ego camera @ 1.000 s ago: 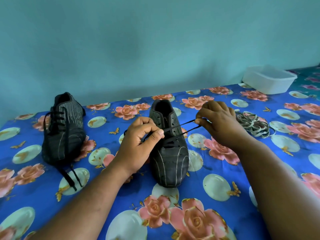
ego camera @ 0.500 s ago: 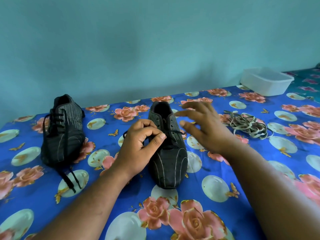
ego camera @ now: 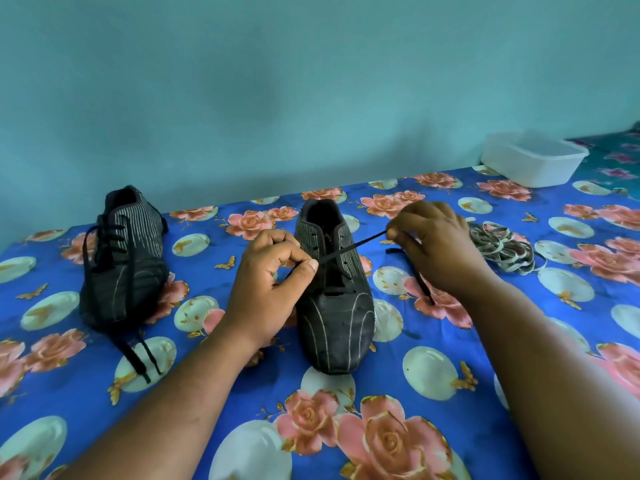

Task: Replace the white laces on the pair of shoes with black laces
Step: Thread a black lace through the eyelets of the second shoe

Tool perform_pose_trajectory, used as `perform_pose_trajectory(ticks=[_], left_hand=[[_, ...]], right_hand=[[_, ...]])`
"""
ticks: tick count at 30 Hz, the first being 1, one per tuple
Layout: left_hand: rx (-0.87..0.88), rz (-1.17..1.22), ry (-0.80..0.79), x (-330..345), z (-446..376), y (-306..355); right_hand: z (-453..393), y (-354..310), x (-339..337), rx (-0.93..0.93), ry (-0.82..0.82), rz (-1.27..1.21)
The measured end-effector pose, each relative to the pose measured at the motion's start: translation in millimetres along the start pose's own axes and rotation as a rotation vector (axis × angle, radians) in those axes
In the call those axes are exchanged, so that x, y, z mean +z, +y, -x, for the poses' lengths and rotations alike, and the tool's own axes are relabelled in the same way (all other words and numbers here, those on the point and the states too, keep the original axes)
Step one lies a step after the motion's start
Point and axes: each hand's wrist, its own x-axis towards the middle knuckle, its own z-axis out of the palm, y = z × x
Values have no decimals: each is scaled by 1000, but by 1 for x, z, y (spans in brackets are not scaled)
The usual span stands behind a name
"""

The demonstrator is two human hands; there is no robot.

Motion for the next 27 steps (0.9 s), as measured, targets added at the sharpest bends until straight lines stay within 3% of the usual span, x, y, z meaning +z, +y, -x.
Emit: perform_pose_trajectory(ticks=[4, 8, 10, 13, 16, 21, 27], left_hand=[[-7, 18, -9, 1, 1, 2], [-10, 20, -18, 1, 2, 2], [-10, 3, -15, -1, 2, 0], [1, -29, -22, 0, 2, 1], [40, -71, -40, 1, 2, 1], [49, -60, -35, 0, 2, 2], [-24, -5, -5, 3, 1, 1]], right_hand=[[0, 22, -1, 272, 41, 125], [0, 12, 1, 304, -30, 188], [0, -1, 1, 235, -57, 129], [2, -32, -3, -54, -83, -92], [7, -57, 4, -284, -125, -151], [8, -59, 11, -310, -110, -187], [4, -32, 9, -260, -140, 19]])
